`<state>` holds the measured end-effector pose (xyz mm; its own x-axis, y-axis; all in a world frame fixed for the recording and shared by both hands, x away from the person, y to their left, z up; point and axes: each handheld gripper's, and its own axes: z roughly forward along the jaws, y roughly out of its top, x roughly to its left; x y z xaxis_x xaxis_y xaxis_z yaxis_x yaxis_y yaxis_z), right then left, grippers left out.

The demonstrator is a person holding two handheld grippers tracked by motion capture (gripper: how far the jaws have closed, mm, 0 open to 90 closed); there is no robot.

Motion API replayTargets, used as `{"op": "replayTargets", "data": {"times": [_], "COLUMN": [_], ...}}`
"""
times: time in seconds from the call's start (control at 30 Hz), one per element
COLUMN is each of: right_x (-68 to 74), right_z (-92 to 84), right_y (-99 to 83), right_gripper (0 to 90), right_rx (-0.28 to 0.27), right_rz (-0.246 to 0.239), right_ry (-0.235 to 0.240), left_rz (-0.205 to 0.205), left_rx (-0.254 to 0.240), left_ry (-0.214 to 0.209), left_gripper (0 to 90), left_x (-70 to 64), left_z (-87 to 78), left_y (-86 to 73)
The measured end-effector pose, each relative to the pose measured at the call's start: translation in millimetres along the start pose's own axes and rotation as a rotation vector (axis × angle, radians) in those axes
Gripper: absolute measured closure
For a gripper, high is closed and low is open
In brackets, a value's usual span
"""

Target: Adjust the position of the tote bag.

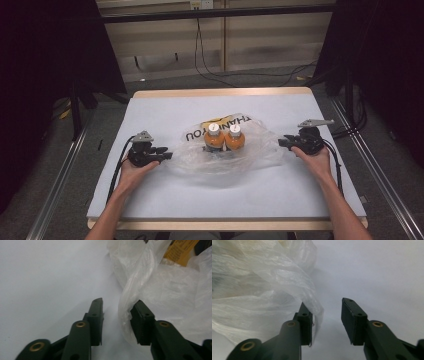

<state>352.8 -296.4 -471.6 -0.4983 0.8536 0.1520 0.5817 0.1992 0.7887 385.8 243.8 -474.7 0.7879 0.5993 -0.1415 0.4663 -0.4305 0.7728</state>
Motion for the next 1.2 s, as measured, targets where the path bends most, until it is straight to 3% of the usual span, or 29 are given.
{"op": "replayTargets", "data": {"times": [0.27,0.4,0.53,0.8,1.1,1.2], "right_x": [15.6,19.6,20.4,29.0,43.3,50.0], "right_z": [-19.8,-29.4,-37.3,-54.4,-66.2,-66.1], "right_y": [17.0,23.6,27.2,40.2,51.7,55.3], "right_gripper": [49.2,43.6,37.4,28.5,23.7,33.4], "right_rx": [-0.099,-0.144,-0.174,-0.242,-0.261,-0.256], "right_rz": [-0.015,-0.018,-0.016,-0.037,-0.076,-0.095], "right_ry": [0.036,0.044,0.053,0.069,0.084,0.109], "left_rz": [-0.028,-0.075,-0.085,-0.044,0.026,0.050], "left_rx": [-0.122,-0.183,-0.223,-0.297,-0.259,-0.249], "left_ry": [0.008,0.002,-0.001,-0.037,-0.064,-0.069], "left_gripper": [33.5,23.3,18.3,15.7,18.1,27.9], "left_x": [-4.2,2.6,4.4,-5.8,-23.3,-31.3], "left_z": [-24.1,-35.5,-45.8,-62.4,-60.1,-59.4], "left_y": [11.3,10.9,14.3,29.9,41.9,47.9]}}
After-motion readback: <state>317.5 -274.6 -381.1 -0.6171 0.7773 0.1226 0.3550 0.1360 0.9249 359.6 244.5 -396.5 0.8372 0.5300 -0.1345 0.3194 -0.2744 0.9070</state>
